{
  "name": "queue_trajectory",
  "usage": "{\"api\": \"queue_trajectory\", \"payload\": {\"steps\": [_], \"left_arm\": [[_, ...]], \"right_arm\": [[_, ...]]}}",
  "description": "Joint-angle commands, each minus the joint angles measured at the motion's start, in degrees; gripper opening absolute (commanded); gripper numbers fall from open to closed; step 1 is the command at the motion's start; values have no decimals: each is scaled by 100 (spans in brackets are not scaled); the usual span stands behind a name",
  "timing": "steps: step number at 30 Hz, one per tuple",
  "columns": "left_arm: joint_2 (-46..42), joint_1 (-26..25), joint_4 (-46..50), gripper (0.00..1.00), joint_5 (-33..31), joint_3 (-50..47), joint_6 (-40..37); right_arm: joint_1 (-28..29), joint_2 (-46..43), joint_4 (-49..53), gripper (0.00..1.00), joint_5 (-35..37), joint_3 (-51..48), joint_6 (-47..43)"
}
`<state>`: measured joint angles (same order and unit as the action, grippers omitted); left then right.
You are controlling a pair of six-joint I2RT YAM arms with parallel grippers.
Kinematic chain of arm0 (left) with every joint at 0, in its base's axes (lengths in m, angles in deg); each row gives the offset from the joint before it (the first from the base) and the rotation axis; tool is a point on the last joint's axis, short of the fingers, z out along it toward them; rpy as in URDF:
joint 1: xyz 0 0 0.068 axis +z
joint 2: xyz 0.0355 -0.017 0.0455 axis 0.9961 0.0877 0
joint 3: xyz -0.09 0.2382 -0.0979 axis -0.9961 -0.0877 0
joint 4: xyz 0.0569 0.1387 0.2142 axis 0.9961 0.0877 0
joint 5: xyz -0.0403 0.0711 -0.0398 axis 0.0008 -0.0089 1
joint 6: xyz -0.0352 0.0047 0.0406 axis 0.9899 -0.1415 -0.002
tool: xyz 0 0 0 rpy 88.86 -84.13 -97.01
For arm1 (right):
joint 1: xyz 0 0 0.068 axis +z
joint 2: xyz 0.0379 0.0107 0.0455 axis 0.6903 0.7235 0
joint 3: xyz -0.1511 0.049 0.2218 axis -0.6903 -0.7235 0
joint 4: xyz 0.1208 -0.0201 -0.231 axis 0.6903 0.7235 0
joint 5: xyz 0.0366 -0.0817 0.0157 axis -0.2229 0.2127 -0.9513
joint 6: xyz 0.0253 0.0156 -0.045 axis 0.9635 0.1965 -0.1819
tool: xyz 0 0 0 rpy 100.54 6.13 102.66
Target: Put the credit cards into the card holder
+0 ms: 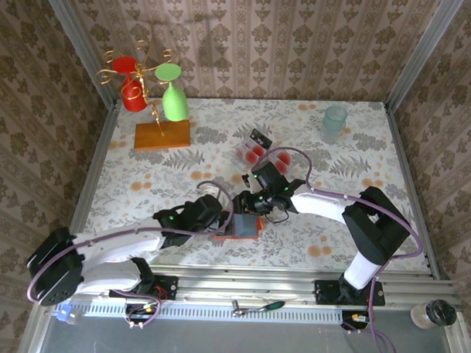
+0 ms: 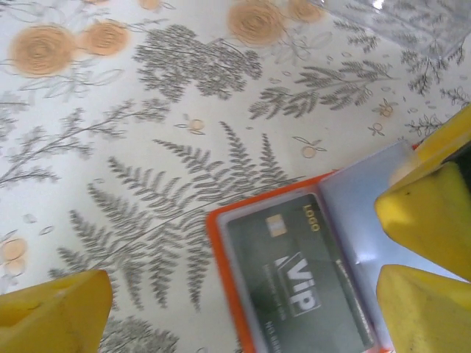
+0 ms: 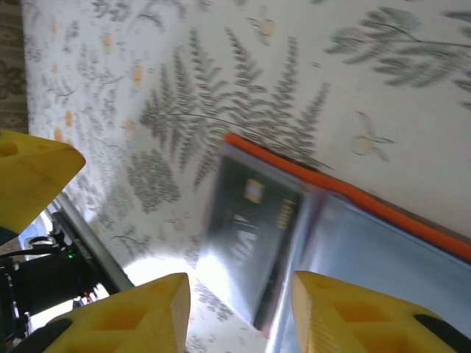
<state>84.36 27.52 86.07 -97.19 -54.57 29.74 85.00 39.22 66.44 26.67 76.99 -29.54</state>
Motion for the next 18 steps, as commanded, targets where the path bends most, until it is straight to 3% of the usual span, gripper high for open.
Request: {"api": "queue_trajectory", "payload": {"steps": [1, 9, 18], "left_arm": [[-637, 309, 268, 94, -320, -215, 96], [-1609, 718, 665, 94, -215, -666, 127], [-1697, 832, 600, 94, -82, -903, 153]], "right_arm": [[266, 190, 203, 44, -30, 244, 94], [515, 1084, 408, 45, -24, 1026, 45], [503, 1362, 761, 44, -98, 1415, -173]]}}
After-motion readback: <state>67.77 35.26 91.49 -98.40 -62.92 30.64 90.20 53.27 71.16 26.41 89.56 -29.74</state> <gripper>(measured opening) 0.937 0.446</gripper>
